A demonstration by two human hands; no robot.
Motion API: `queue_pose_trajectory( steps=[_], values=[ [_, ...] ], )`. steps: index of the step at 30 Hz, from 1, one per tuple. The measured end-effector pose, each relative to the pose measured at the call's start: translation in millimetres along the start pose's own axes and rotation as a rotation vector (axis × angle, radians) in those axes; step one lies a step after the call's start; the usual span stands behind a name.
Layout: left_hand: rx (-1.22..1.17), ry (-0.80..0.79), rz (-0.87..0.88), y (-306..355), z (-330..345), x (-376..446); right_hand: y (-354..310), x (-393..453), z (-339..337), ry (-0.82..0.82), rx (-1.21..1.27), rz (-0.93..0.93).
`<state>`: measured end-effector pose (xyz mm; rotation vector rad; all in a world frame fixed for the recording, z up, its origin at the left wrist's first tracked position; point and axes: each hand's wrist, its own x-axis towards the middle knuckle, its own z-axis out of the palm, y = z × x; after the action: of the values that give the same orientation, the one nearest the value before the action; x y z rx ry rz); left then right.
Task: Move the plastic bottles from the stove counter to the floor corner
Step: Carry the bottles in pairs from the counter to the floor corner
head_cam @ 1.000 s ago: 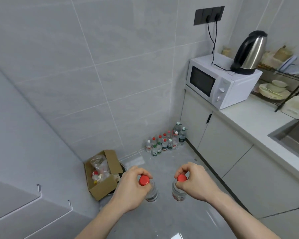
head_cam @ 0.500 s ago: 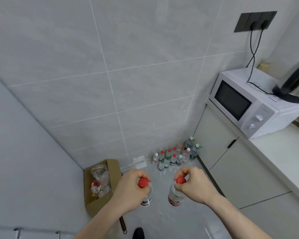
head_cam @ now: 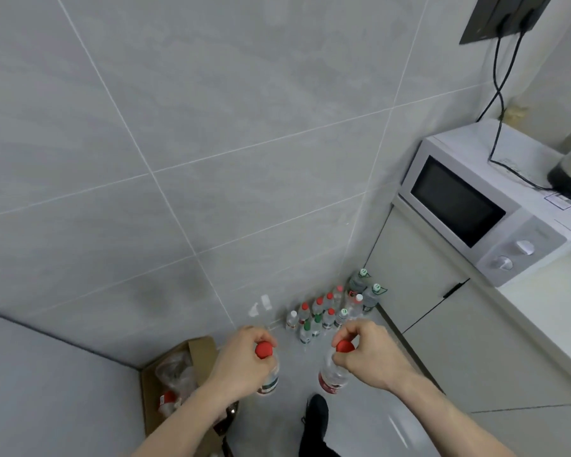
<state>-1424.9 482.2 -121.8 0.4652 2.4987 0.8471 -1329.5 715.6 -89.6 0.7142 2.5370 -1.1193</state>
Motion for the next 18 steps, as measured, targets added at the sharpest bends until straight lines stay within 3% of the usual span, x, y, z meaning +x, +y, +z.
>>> queue_pose_trajectory(
  steps=[12,18],
  values=[
    [0.072,-0.108,-0.079,1.2,18.2,150.5,17.7,136.7,-25.6,-0.059,0.004,0.084],
    [0.131,-0.214,-0.148,-19.7,43.9,231.7,34.7,198.0,-0.5,-0.071,0.036,0.238]
  ],
)
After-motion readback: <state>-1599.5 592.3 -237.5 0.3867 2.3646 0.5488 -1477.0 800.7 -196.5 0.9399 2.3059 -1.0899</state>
